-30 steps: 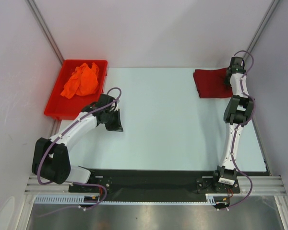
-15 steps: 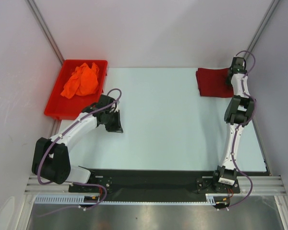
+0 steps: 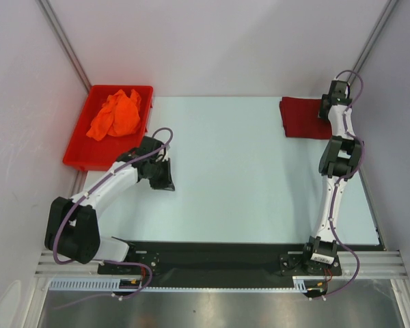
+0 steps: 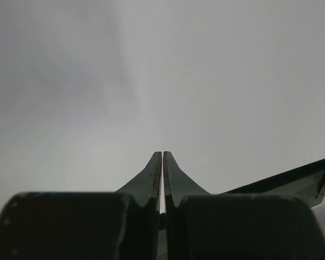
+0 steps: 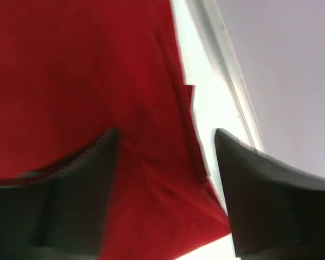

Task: Fold and stack the t-shirts
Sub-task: Neatly place the folded tshirt to the corner

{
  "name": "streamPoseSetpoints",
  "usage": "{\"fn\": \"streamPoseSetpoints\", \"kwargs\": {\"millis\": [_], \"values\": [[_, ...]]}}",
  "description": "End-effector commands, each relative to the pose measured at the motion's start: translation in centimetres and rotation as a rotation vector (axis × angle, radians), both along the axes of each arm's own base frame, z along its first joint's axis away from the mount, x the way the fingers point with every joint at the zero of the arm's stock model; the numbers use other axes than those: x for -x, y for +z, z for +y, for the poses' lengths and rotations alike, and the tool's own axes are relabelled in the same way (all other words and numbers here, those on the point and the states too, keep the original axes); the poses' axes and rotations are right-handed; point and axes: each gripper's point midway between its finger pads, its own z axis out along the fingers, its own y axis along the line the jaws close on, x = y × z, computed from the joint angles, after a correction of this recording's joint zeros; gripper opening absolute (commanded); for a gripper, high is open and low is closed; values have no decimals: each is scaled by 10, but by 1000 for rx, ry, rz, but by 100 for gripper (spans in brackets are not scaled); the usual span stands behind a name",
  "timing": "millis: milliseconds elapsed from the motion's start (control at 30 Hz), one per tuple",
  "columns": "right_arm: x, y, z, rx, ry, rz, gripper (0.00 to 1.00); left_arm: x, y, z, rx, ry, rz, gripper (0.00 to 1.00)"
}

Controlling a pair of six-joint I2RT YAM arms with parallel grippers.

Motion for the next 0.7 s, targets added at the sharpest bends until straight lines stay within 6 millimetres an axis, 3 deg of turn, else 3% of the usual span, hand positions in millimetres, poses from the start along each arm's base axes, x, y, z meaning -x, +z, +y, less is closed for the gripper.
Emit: {"fn": "streamPoseSetpoints", "kwargs": {"millis": [0, 67, 100, 167, 200, 333, 433, 500, 567, 600, 667], "values": [[-4, 33, -14, 79, -70, -69, 79, -5, 15, -5, 33, -24, -72, 7], [1, 44, -14, 84, -86, -75, 84, -11, 20, -6, 43, -23, -115, 8], [1, 66, -12, 99, -100, -106, 90, -13, 20, -6, 40, -24, -129, 8], [3, 83, -7, 102, -103, -129, 97, -17, 19, -5, 34, -23, -148, 8], [4, 101, -3, 95, -118, -164, 99, -17, 20, -5, 36, -25, -157, 7], [16, 128, 11, 4, -153, -200, 100, -17, 24, -6, 53, -24, -194, 8], [25, 137, 16, -68, -173, -216, 99, -16, 25, -8, 71, -29, -210, 8], [27, 131, 24, -146, -149, -213, 97, -16, 26, -9, 80, -31, -213, 8], [33, 134, 16, -223, -172, -242, 93, -15, 25, -10, 87, -36, -210, 8], [34, 124, 23, -293, -148, -232, 85, -15, 26, -12, 94, -40, -210, 8], [33, 124, 19, -382, -157, -279, 74, -15, 26, -13, 100, -42, -209, 9]]}}
